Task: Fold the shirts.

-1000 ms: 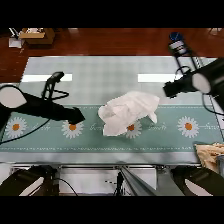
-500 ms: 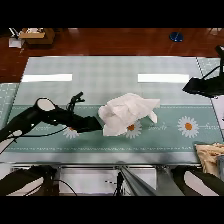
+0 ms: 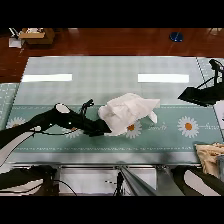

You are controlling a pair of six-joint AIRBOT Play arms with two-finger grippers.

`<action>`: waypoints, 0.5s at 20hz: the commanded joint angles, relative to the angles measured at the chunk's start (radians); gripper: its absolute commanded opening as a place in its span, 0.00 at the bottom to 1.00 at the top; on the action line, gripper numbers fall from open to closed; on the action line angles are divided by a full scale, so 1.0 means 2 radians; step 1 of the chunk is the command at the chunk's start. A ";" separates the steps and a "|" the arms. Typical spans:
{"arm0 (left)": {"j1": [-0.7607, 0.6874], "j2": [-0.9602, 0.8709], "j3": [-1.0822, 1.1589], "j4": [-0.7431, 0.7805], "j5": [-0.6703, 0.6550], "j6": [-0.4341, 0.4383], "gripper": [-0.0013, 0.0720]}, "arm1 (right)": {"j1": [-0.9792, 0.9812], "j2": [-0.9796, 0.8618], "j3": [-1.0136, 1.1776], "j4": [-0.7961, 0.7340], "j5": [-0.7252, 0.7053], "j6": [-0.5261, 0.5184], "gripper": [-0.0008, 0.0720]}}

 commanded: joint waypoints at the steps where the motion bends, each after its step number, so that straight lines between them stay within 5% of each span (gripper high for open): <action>1: -0.013 -0.023 0.000 -0.014 0.024 -0.019 0.46 | -0.001 0.000 -0.005 0.008 -0.007 -0.003 0.80; 6: -0.012 -0.027 0.001 -0.044 0.050 -0.021 0.33 | -0.001 0.000 -0.005 0.028 -0.006 -0.004 0.80; 8: -0.012 -0.028 0.001 -0.044 0.054 -0.020 0.09 | -0.001 0.000 -0.005 0.030 -0.005 -0.004 0.80; 10: -0.012 -0.028 0.001 -0.044 0.054 -0.015 0.05 | -0.001 0.000 -0.005 0.036 -0.002 -0.006 0.80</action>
